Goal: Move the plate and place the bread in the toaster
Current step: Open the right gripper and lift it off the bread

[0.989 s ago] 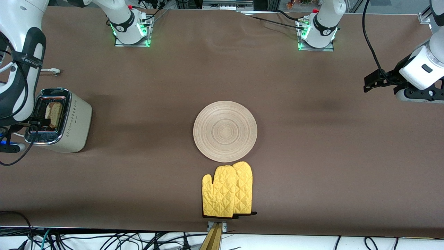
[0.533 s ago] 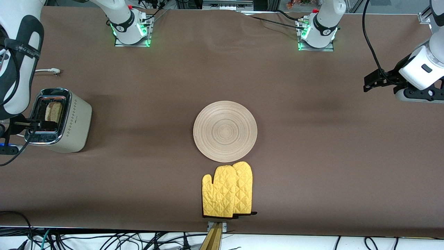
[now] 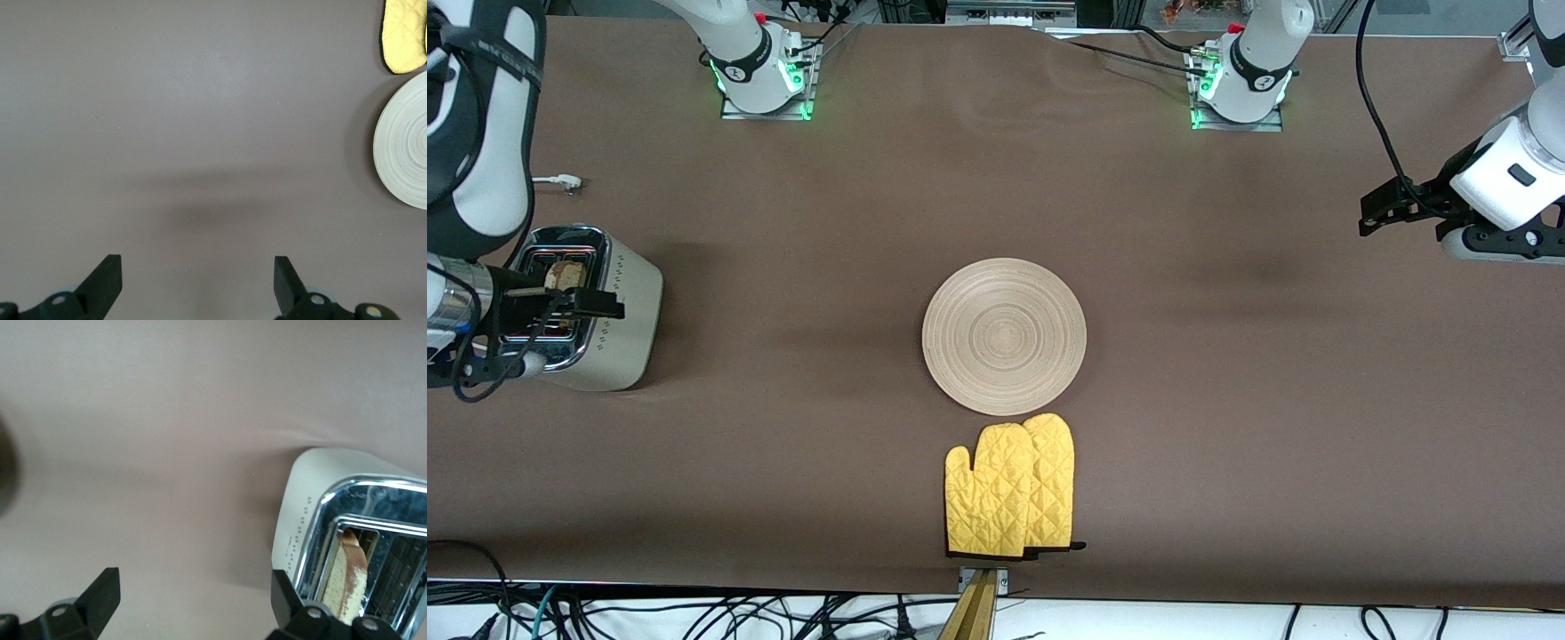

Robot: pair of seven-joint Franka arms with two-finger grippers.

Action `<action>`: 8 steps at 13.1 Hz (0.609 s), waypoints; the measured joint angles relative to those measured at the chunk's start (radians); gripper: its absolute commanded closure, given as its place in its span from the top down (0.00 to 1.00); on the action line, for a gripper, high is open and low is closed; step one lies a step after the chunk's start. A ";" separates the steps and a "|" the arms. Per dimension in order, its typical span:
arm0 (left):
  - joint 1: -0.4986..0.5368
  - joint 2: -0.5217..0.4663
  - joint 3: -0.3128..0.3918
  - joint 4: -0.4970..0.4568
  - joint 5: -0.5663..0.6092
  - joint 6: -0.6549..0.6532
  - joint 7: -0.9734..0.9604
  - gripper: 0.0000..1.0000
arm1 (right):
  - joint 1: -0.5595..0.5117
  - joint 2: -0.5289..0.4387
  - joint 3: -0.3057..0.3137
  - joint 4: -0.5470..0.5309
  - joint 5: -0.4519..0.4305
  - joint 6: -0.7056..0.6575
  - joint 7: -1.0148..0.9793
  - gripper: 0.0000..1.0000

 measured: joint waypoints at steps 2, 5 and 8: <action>0.006 0.000 0.000 0.000 0.000 0.001 -0.001 1.00 | -0.082 -0.080 0.166 -0.053 -0.137 0.051 0.001 1.00; 0.021 0.000 0.001 0.001 0.000 0.001 -0.001 1.00 | -0.164 -0.165 0.279 -0.098 -0.188 0.068 0.008 1.00; 0.021 0.000 0.000 0.002 0.000 0.001 -0.001 1.00 | -0.269 -0.238 0.336 -0.175 -0.190 0.135 0.005 1.00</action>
